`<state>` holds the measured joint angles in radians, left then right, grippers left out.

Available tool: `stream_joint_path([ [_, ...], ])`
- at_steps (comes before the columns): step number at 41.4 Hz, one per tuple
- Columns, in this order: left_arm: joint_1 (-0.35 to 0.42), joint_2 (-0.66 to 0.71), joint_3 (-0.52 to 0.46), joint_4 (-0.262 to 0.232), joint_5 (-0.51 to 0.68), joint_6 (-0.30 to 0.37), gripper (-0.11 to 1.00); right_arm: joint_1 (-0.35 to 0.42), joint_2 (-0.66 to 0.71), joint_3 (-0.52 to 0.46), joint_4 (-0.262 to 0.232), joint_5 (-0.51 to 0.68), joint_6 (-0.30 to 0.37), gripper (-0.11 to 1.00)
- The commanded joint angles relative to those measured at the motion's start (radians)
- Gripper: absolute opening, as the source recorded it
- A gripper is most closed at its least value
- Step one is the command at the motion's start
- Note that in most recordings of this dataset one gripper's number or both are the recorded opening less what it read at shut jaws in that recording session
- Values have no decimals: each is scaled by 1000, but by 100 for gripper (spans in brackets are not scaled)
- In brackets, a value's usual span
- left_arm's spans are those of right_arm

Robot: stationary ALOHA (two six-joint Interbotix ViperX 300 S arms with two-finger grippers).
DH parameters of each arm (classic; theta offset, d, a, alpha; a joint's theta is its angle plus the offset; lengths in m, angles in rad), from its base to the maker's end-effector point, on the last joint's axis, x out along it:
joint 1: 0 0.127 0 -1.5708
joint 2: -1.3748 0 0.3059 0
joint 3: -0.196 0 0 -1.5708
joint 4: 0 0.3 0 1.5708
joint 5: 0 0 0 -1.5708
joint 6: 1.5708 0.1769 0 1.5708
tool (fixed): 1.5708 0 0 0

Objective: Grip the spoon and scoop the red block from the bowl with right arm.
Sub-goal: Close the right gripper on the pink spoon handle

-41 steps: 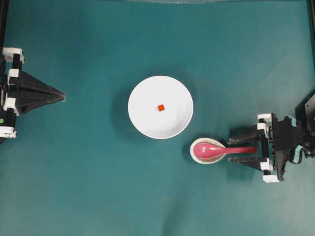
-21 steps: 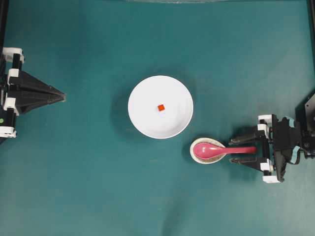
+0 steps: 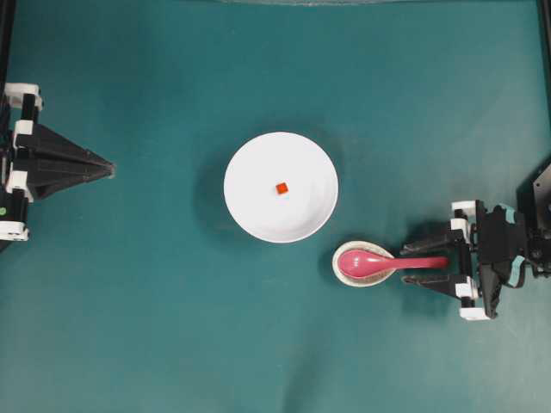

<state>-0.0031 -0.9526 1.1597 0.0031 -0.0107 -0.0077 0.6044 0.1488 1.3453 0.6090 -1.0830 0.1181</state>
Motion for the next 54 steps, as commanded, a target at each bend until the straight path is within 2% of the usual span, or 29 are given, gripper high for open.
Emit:
stream_joint_path([
  [1, -2, 8, -26, 2, -5, -2, 0, 5, -8, -3, 3, -11, 3, 55],
  [20, -2, 6, -26, 2, -3, 0, 0, 5, -8, -3, 3, -32, 3, 51],
  [35, -2, 6, -26, 2, -3, 0, 0, 5, -8, -2, 3, -32, 3, 42],
  [44, -2, 6, -28, 2, -3, 0, 0, 5, -8, -2, 2, -32, 2, 29],
  [54, -2, 6, -26, 2, -3, 0, 0, 5, -8, -3, 0, -32, 2, 26],
])
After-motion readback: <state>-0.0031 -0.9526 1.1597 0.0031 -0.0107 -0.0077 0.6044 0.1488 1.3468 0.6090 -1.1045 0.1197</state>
